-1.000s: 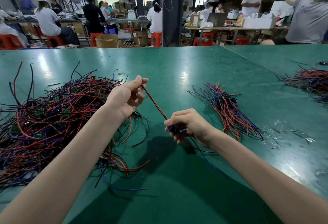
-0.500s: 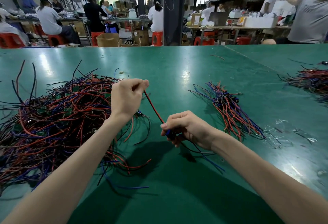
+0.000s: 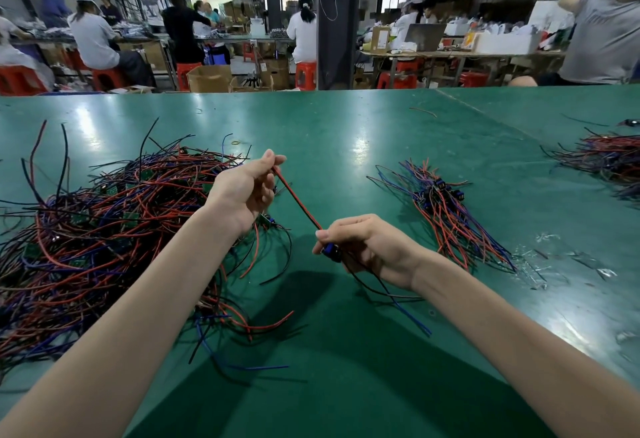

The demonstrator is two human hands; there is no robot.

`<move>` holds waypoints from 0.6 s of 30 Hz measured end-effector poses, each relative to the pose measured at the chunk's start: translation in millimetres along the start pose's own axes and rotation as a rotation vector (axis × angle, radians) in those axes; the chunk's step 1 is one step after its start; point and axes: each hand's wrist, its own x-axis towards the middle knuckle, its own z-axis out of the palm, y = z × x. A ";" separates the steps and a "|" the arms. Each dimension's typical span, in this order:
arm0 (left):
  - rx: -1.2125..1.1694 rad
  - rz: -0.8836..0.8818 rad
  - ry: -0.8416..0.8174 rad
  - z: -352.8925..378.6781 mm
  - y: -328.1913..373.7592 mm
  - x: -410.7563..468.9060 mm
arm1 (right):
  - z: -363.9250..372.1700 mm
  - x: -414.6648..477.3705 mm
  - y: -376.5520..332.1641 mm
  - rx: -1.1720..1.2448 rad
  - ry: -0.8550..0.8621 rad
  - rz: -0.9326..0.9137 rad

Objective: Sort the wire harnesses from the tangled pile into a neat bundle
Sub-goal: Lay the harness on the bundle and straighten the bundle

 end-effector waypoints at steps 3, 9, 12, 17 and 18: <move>-0.041 0.042 -0.030 2.4 0.6 -4.3 | -0.4 2.7 2.1 0.088 0.029 -0.001; 0.122 -0.105 -0.137 23.6 -26.9 -33.1 | -9.5 9.2 0.8 0.254 0.233 -0.087; 0.155 -0.196 -0.250 31.4 -52.2 -54.5 | -12.8 10.1 1.4 0.252 0.353 -0.127; 0.081 -0.168 -0.339 36.0 -80.0 -71.0 | -13.8 12.3 6.3 0.271 0.426 -0.113; 0.039 -0.150 -0.316 37.4 -82.1 -72.1 | -13.2 12.9 7.2 0.298 0.410 -0.111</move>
